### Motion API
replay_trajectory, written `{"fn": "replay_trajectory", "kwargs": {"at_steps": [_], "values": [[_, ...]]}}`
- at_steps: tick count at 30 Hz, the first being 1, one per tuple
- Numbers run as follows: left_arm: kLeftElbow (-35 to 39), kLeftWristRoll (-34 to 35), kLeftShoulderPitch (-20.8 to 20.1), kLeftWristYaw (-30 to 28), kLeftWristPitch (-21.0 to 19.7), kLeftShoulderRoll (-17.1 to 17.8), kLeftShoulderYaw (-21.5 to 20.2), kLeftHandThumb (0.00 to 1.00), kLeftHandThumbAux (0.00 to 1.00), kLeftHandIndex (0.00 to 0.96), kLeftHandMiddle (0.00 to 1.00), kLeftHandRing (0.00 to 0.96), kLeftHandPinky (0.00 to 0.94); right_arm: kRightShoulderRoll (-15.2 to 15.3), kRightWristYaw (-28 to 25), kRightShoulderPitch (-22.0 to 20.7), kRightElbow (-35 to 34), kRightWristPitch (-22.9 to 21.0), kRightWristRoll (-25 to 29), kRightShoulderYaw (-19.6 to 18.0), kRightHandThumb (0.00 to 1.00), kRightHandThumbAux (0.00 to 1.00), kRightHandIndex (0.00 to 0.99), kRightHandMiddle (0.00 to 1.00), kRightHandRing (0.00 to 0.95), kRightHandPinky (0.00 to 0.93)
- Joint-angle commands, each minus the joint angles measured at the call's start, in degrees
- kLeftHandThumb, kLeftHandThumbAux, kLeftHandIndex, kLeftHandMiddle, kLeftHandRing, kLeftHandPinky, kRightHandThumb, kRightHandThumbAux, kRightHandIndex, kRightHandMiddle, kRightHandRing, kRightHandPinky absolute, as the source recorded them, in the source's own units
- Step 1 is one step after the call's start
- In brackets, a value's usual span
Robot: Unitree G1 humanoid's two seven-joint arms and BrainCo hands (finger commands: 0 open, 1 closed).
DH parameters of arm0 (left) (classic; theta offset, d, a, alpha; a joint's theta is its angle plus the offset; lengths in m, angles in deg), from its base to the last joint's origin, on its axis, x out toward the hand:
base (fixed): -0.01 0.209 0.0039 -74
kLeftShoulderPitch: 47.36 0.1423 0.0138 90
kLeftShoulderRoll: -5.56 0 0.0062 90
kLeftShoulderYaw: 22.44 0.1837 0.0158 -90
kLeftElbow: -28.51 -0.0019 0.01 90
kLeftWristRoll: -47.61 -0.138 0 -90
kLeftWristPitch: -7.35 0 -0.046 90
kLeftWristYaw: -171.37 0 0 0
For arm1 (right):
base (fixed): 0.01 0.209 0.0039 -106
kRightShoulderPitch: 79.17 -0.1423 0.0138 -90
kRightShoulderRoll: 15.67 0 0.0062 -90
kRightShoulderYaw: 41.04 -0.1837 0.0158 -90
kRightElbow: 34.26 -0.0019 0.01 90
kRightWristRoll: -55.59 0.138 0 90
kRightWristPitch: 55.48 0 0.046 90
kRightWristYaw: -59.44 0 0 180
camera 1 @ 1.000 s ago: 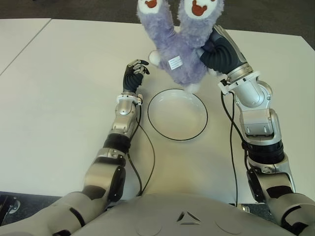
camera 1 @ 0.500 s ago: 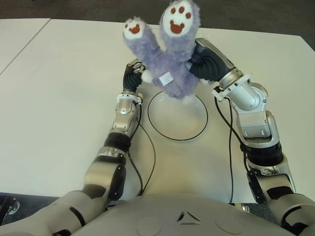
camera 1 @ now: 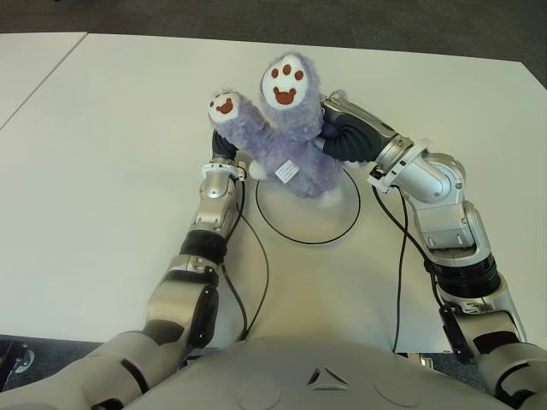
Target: Put the doll into the plate.
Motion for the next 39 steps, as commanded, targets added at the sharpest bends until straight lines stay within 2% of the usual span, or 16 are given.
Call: {"fn": "replay_trajectory", "kwargs": {"at_steps": [1,10,13,16,19,27,32,39], "values": [[-3.06,0.32,4.36,0.64,0.07,-0.24,-0.61,0.712,0.704,0.442,0.879,0.882,0.873,1.35,-0.41,2.32,0.18,3.23,0.20,0.36,0.857,0.677,0.398,0.523,0.801,0.385],[-2.31,0.16,4.52,0.83,-0.38,-0.25,-0.71,0.712,0.703,0.442,0.879,0.882,0.873,2.24,-0.55,3.39,1.80,6.15,-0.12,0.17,0.859,0.677,0.398,0.522,0.762,0.326],[-2.03,0.12,4.55,0.77,-0.65,-0.19,-0.74,0.712,0.703,0.442,0.879,0.882,0.874,2.58,-0.60,3.66,2.22,7.03,-0.07,0.13,0.859,0.676,0.400,0.522,0.758,0.366],[-1.92,0.18,4.49,0.60,-0.96,-0.06,-0.78,0.712,0.704,0.442,0.879,0.883,0.869,2.64,-0.48,3.90,2.52,7.60,-0.17,0.07,0.928,0.659,0.408,0.525,0.582,0.365],[-1.80,0.18,4.49,0.57,-1.12,-0.03,-0.78,0.711,0.704,0.442,0.879,0.882,0.866,2.91,-0.55,4.01,2.68,8.07,-0.61,0.13,0.973,0.661,0.414,0.525,0.523,0.401],[-1.40,0.06,4.45,0.88,-1.71,0.07,-0.84,0.711,0.704,0.442,0.877,0.879,0.862,5.87,-2.87,4.53,0.56,7.40,-4.87,0.75,0.998,0.658,0.418,0.579,0.570,0.467],[-1.20,0.17,4.46,0.77,-1.82,0.11,-0.94,0.711,0.704,0.442,0.877,0.878,0.862,6.84,-3.87,4.56,0.74,7.87,-5.54,0.91,0.999,0.664,0.368,0.512,0.561,0.465],[-1.05,0.22,4.46,0.07,-1.80,0.29,-0.85,0.712,0.703,0.442,0.876,0.878,0.864,7.26,-4.06,4.42,2.38,9.20,-4.19,0.45,1.000,0.671,0.353,0.450,0.518,0.456]]}}
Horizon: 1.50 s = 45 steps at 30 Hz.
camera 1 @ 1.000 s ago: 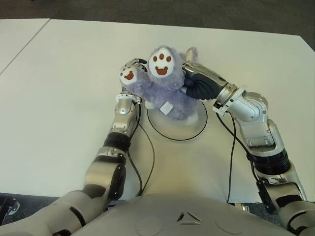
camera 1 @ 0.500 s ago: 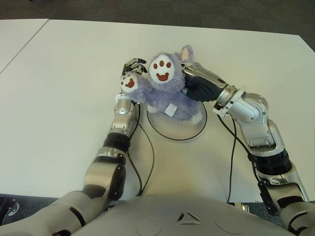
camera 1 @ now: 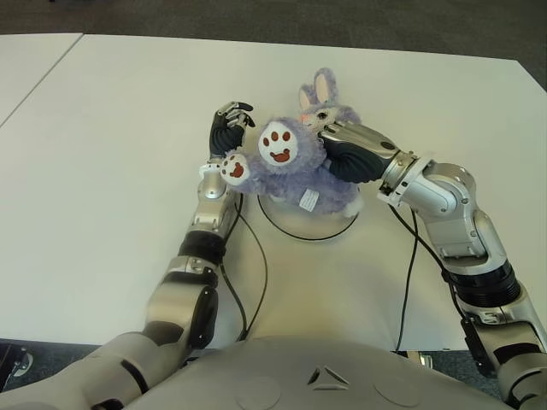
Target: Put the doll into the plate.
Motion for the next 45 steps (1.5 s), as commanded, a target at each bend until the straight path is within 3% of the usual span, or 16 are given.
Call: {"fn": "replay_trajectory", "kwargs": {"at_steps": [1,9,13,19,24,27,29,30,34,39,45], "values": [[-2.26,0.25,3.97,-0.21,-0.98,0.23,-0.15,0.712,0.703,0.442,0.876,0.879,0.864,0.88,-1.16,1.10,2.02,0.82,0.73,-0.11,1.000,0.671,0.351,0.445,0.515,0.456],[-2.30,0.42,3.84,-0.20,-0.92,0.13,-0.20,0.712,0.703,0.442,0.874,0.877,0.864,1.71,-1.55,0.20,4.18,3.32,2.46,-1.17,1.000,0.640,0.216,0.341,0.477,0.372],[-2.40,0.37,3.70,-0.23,-0.93,0.15,-0.15,0.712,0.703,0.442,0.874,0.877,0.864,2.91,-3.26,-0.69,4.76,4.34,3.78,-1.67,0.914,0.476,0.142,0.255,0.418,0.335],[-2.60,0.55,3.56,-0.54,-0.98,0.05,-0.12,0.712,0.703,0.442,0.874,0.878,0.863,6.28,-9.95,-3.20,5.28,3.95,8.38,-2.42,0.915,0.404,0.035,0.107,0.481,0.349],[-2.80,0.94,3.41,-0.99,-0.99,-0.10,-0.25,0.713,0.703,0.442,0.874,0.877,0.865,8.42,-15.39,-6.43,5.67,2.41,10.92,-1.98,0.925,0.387,0.007,0.030,0.509,0.324],[-3.11,1.24,3.19,-1.36,-0.88,-0.32,-0.38,0.713,0.703,0.442,0.875,0.878,0.865,9.84,-18.74,-8.82,7.22,3.97,13.48,-1.91,0.910,0.370,0.002,0.009,0.527,0.289],[-3.27,1.32,3.08,-1.38,-0.78,-0.48,-0.45,0.713,0.703,0.442,0.875,0.879,0.865,10.57,-20.18,-9.77,8.19,5.40,14.53,-1.85,0.890,0.359,0.001,0.004,0.450,0.254],[-3.38,1.34,3.01,-1.35,-0.73,-0.57,-0.48,0.713,0.703,0.442,0.876,0.879,0.867,10.93,-20.79,-10.19,8.67,6.09,14.96,-1.79,0.851,0.347,0.000,0.003,0.341,0.215],[-3.50,1.38,2.83,-1.04,-0.86,-0.86,-0.49,0.714,0.702,0.442,0.877,0.880,0.872,12.99,-23.76,-12.32,10.87,10.30,15.89,-1.18,0.716,0.294,0.000,0.000,0.089,0.111],[-3.71,1.35,2.68,-0.87,-1.07,-0.98,-0.51,0.713,0.703,0.442,0.878,0.881,0.869,14.87,-26.06,-15.03,15.25,16.41,16.24,-0.98,0.646,0.242,0.000,0.000,0.014,0.031],[-3.72,1.26,2.73,-0.62,-0.70,-1.34,-0.49,0.713,0.702,0.443,0.879,0.881,0.872,15.65,-26.84,-17.09,19.85,21.48,15.47,-0.66,0.568,0.182,0.000,0.000,0.001,0.013]]}}
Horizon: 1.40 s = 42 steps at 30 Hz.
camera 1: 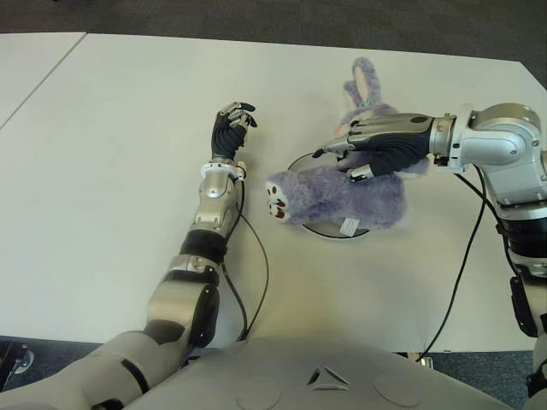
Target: Put the doll into the plate.
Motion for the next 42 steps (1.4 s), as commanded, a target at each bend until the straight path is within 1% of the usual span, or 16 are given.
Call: {"fn": "replay_trajectory", "kwargs": {"at_steps": [1,4,7,9,13,17,20,23,24,27,34,37,38,39,40,42], "values": [[-2.67,0.67,3.82,0.24,-0.43,-0.87,-0.24,0.713,0.702,0.442,0.879,0.881,0.872,0.89,-0.91,-1.37,3.13,2.67,-0.41,0.76,0.563,0.177,0.000,0.000,0.001,0.013],[-2.82,0.53,3.76,0.38,-0.41,-0.86,-0.22,0.713,0.702,0.442,0.879,0.882,0.872,0.98,-1.98,-2.93,6.57,2.67,0.85,0.62,0.552,0.161,0.000,0.000,0.000,0.026],[-2.77,0.44,3.79,0.53,-0.56,-0.90,-0.19,0.713,0.702,0.442,0.879,0.881,0.873,1.04,-2.78,-4.01,8.28,2.86,1.59,0.41,0.550,0.146,0.000,0.000,0.000,0.028],[-2.73,0.41,3.80,0.59,-0.77,-0.88,-0.18,0.713,0.703,0.442,0.879,0.882,0.871,1.31,-4.40,-6.02,10.09,3.57,2.80,0.32,0.560,0.132,0.000,0.000,0.000,0.022],[-2.63,0.42,3.88,0.33,-0.93,-0.76,-0.10,0.712,0.703,0.442,0.878,0.882,0.868,2.27,-6.97,-9.11,10.45,3.80,5.50,-0.87,0.557,0.117,0.000,0.000,0.000,0.009],[-2.51,0.54,3.96,0.31,-1.02,-0.89,-0.12,0.713,0.702,0.443,0.877,0.880,0.874,3.10,-5.56,-8.01,10.59,5.96,6.11,-2.86,0.534,0.112,0.000,0.000,0.000,0.001],[-2.53,0.71,3.94,0.14,-1.16,-0.95,-0.18,0.714,0.702,0.443,0.877,0.880,0.875,3.08,-5.75,-7.68,11.11,6.50,7.50,-3.42,0.527,0.114,0.000,0.000,0.000,0.000],[-2.67,0.76,3.88,0.01,-1.21,-0.91,-0.22,0.715,0.701,0.443,0.876,0.879,0.873,2.71,-7.54,-7.55,11.55,3.51,11.04,-3.71,0.537,0.122,0.000,0.000,0.000,0.000],[-2.71,0.74,3.87,-0.02,-1.20,-0.89,-0.21,0.715,0.701,0.443,0.876,0.879,0.872,2.60,-8.19,-7.59,11.57,1.20,12.32,-3.85,0.540,0.125,0.000,0.000,0.000,0.000],[-2.81,0.70,3.85,-0.16,-1.10,-0.82,-0.17,0.715,0.702,0.443,0.876,0.879,0.872,2.62,-9.08,-8.09,11.63,-2.88,13.93,-3.99,0.561,0.136,0.000,0.000,0.000,0.000],[-2.97,0.90,3.90,-0.76,-0.68,-0.68,-0.19,0.714,0.702,0.443,0.875,0.879,0.869,2.43,-6.17,-7.58,11.45,-1.10,11.43,-4.80,0.597,0.150,0.000,0.000,0.000,0.000],[-3.00,0.92,3.91,-0.82,-0.58,-0.74,-0.23,0.714,0.701,0.443,0.874,0.878,0.872,2.16,-5.52,-6.71,11.16,-2.92,12.22,-5.35,0.612,0.153,0.000,0.000,0.000,0.000],[-3.04,1.00,3.93,-0.91,-0.61,-0.72,-0.28,0.714,0.701,0.443,0.874,0.878,0.873,1.62,-5.40,-6.36,11.21,-4.47,13.55,-5.78,0.616,0.154,0.000,0.000,0.000,0.000],[-3.08,1.04,3.93,-1.00,-0.68,-0.69,-0.30,0.715,0.701,0.443,0.874,0.877,0.873,1.15,-5.12,-6.20,11.48,-4.97,14.43,-6.18,0.624,0.155,0.000,0.000,0.000,0.000],[-3.12,1.06,3.94,-1.06,-0.73,-0.66,-0.31,0.715,0.701,0.443,0.874,0.878,0.872,0.82,-4.92,-6.09,11.64,-5.31,15.02,-6.47,0.627,0.156,0.000,0.000,0.000,0.000],[-3.19,1.03,3.94,-1.12,-0.72,-0.65,-0.30,0.714,0.701,0.443,0.874,0.878,0.870,0.55,-4.50,-6.28,12.36,-4.21,15.04,-6.84,0.635,0.162,0.000,0.000,0.000,0.000]]}}
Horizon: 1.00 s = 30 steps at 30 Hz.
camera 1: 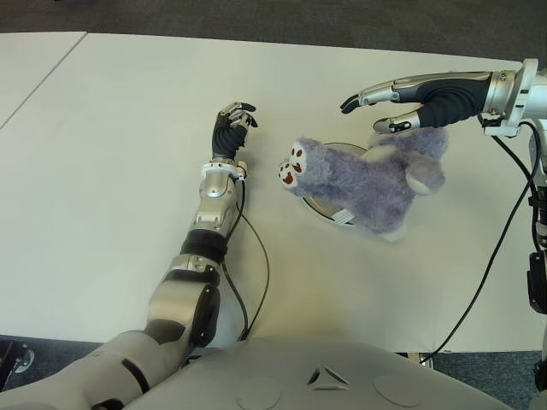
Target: Put the doll into the plate.
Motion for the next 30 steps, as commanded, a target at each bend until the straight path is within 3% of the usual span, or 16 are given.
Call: {"fn": "replay_trajectory", "kwargs": {"at_steps": [1,8,14,16,21,25,30], "values": [[-3.03,0.96,3.91,-0.73,-0.34,-0.47,-0.23,0.714,0.702,0.443,0.874,0.878,0.869,-1.52,1.14,0.91,1.77,0.84,1.18,-1.01,0.636,0.164,0.000,0.000,0.000,0.000],[-2.90,0.84,4.07,-0.97,-0.46,-0.40,-0.14,0.712,0.703,0.442,0.874,0.877,0.861,-2.25,0.81,-0.01,8.35,5.43,2.46,-2.45,0.624,0.150,0.000,0.000,0.000,0.000],[-3.09,1.03,4.11,-1.43,-0.26,-0.43,-0.19,0.711,0.704,0.442,0.871,0.874,0.858,-1.58,-2.87,-3.95,16.93,4.46,4.78,-3.21,0.584,0.141,0.000,0.000,0.000,0.000],[-3.18,1.12,4.10,-1.62,-0.20,-0.47,-0.25,0.711,0.704,0.442,0.870,0.873,0.857,-1.53,-1.68,-3.18,15.41,3.67,3.93,-3.33,0.567,0.139,0.000,0.000,0.000,0.000],[-3.34,1.18,4.13,-1.80,0.00,-0.66,-0.30,0.712,0.703,0.442,0.867,0.871,0.856,-1.27,6.42,4.19,5.00,-1.91,2.09,-7.18,0.536,0.154,0.000,0.000,0.000,0.003],[-3.43,1.14,4.16,-1.74,0.05,-0.69,-0.27,0.711,0.704,0.442,0.867,0.871,0.857,-1.53,13.77,8.75,0.52,-6.48,-0.21,-10.66,0.557,0.215,0.000,0.000,0.000,0.089],[-3.45,1.11,4.30,-1.55,0.26,-0.66,-0.22,0.711,0.703,0.442,0.869,0.871,0.860,-1.77,20.92,14.07,-1.99,-11.95,-0.79,-15.57,0.716,0.357,0.039,0.018,0.060,0.241]]}}
